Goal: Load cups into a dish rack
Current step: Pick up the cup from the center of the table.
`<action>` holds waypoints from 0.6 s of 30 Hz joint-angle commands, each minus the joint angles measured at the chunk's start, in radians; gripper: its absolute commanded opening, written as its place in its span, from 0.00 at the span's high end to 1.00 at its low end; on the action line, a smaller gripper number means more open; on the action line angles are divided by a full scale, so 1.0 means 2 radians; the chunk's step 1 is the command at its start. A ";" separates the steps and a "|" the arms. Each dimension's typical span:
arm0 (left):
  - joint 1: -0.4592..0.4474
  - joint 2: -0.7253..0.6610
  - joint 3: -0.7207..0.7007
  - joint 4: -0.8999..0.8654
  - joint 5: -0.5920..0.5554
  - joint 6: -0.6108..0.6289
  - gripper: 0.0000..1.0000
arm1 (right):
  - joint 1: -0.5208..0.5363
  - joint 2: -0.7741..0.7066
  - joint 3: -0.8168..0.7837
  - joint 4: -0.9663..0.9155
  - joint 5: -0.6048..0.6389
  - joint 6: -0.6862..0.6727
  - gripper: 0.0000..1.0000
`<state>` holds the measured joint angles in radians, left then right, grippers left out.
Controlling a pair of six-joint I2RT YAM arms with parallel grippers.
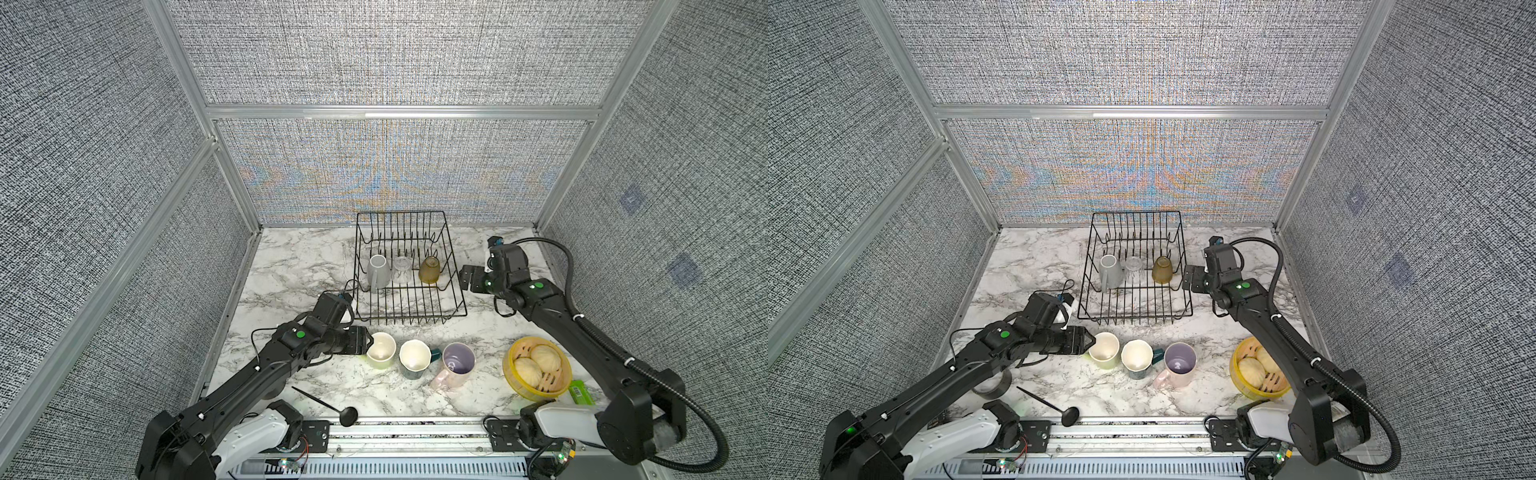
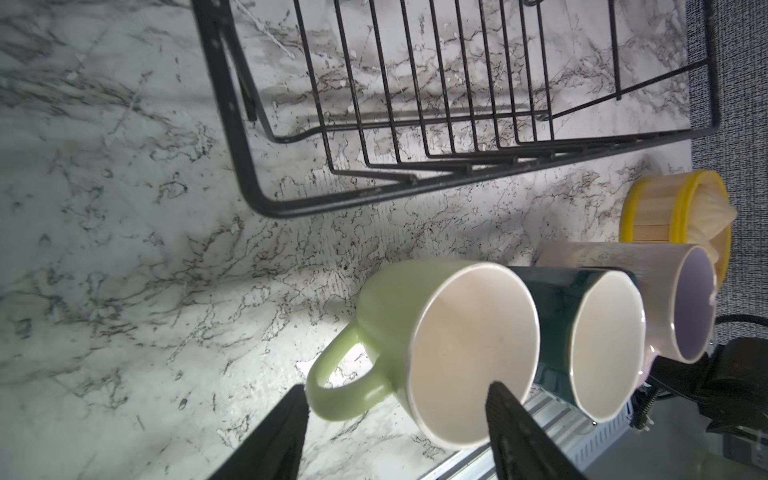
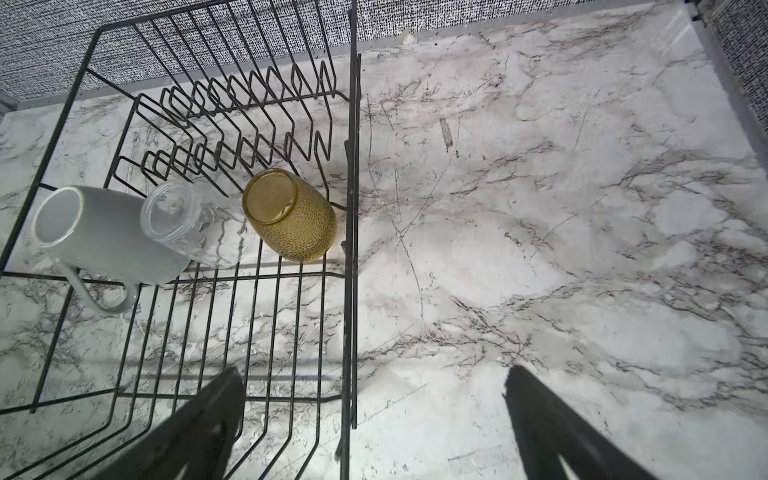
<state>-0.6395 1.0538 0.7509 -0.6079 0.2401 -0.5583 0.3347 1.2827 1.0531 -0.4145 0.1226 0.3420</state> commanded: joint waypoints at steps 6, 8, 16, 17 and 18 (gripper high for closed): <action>-0.020 0.066 0.043 -0.002 -0.025 0.050 0.36 | 0.000 -0.025 -0.004 -0.002 -0.004 0.016 0.02; -0.026 0.081 0.052 -0.005 -0.031 0.058 0.37 | 0.000 -0.032 -0.013 0.012 -0.004 0.018 0.03; -0.041 0.123 0.062 0.001 -0.034 0.055 0.49 | 0.000 -0.060 -0.026 0.020 -0.008 0.024 0.03; -0.048 0.127 0.062 -0.008 -0.057 0.055 0.49 | 0.000 -0.062 -0.026 0.018 -0.005 0.023 0.03; -0.052 0.130 0.062 -0.012 -0.070 0.054 0.50 | 0.000 -0.065 -0.026 0.012 -0.003 0.023 0.03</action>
<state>-0.7280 1.3014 0.8673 -0.6075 0.1780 -0.4629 0.3344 1.1645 1.0019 -0.4057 0.1146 0.3820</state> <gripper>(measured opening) 0.503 0.971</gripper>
